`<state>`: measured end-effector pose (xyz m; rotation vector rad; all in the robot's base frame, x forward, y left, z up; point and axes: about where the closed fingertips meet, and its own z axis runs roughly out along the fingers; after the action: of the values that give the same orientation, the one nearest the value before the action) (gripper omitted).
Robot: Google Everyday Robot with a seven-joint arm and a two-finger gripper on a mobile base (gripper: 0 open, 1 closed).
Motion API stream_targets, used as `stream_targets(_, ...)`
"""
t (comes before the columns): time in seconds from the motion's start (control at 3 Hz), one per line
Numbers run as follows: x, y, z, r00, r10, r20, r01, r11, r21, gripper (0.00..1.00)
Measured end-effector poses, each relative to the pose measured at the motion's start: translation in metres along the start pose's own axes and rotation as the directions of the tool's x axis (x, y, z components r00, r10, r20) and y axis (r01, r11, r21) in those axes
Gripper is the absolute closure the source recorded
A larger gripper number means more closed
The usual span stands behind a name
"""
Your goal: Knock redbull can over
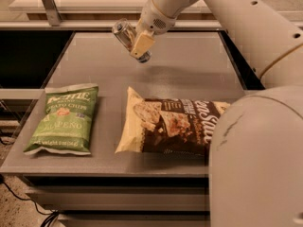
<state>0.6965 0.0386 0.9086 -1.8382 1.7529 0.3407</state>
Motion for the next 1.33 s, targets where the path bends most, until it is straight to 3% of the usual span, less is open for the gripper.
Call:
stream_targets(0.33, 0.007, 0.005, -0.003, 0.976, -0.073, -0.204, 0.071, 0.9973, -0.018, 1.0)
stream_targets(0.67, 0.011, 0.012, 0.0, 0.905, -0.153, -0.396, 0.141, 0.9883, -0.059, 1.0)
stream_targets(1.0, 0.014, 0.018, 0.007, 0.81, -0.229, -0.539, 0.2, 0.9732, -0.113, 1.0)
stream_targets(1.33, 0.013, 0.023, 0.017, 0.724, -0.302, -0.62, 0.249, 0.9529, -0.174, 1.0)
